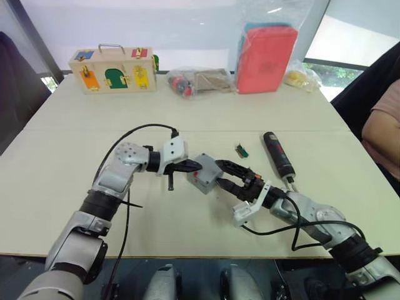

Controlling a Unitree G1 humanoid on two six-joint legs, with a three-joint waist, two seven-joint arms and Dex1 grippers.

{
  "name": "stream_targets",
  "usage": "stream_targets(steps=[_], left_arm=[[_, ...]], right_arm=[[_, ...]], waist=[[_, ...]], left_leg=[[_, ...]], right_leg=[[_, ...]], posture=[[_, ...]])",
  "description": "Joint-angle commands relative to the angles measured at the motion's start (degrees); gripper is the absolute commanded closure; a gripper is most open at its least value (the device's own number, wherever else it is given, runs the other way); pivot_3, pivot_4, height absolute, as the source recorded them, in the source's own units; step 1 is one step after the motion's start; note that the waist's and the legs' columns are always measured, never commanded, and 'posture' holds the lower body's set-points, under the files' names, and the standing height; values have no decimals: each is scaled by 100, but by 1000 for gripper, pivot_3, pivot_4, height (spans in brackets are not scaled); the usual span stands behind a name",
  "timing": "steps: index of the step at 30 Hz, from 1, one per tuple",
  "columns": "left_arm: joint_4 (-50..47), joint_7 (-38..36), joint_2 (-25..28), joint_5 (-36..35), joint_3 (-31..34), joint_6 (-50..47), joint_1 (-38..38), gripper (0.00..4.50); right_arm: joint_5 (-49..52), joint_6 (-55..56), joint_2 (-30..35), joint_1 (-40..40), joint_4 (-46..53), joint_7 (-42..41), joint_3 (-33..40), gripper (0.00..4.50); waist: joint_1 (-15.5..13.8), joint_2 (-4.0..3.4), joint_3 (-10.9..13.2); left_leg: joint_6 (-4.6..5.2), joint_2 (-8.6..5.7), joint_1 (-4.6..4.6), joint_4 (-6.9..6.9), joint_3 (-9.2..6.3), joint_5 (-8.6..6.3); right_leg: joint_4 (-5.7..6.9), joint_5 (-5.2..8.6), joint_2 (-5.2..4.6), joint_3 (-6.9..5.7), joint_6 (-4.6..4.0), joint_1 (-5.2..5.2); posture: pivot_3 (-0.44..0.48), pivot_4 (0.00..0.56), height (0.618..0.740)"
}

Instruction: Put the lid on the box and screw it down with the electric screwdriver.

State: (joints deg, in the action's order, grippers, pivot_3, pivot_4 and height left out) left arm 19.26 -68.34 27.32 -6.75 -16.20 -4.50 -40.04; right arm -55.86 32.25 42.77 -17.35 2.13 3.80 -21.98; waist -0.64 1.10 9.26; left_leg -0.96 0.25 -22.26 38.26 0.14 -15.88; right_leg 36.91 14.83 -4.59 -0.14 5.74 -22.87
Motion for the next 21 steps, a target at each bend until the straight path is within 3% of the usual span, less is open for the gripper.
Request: stream_targets(steps=[1,13,19,21], left_arm=[[521,1,20,447,-351,-43,219,4500],[680,-66,-56,490,-363,27,182,4500],[-292,-106,75,-331,373,-628,144,4500],[-605,13,155,-565,648,-938,146,4500]], right_arm=[[146,97,223,148,151,-325,136,20],[837,416,258,288,432,-811,397,20],[4042,-988,13,503,1084,-2755,743,20],[4863,-1829,-10,628,1403,-3350,842,459]], waist=[[-17,-2,-3],[12,-13,-21],[38,-10,-15],[41,-8,-8]], left_leg=[[1,0,4,0,-1,0],[15,-2,76,-15,-15,-9],[18,7,71,-15,-25,-11],[28,23,66,-17,-27,-16]], right_leg=[[-3,0,0,-1,0,7],[-15,20,-1,0,-17,71],[-16,12,1,0,-3,67],[-18,13,3,0,-4,63]], posture=[[0,150,730],[0,150,730],[0,150,730],[0,150,730]])
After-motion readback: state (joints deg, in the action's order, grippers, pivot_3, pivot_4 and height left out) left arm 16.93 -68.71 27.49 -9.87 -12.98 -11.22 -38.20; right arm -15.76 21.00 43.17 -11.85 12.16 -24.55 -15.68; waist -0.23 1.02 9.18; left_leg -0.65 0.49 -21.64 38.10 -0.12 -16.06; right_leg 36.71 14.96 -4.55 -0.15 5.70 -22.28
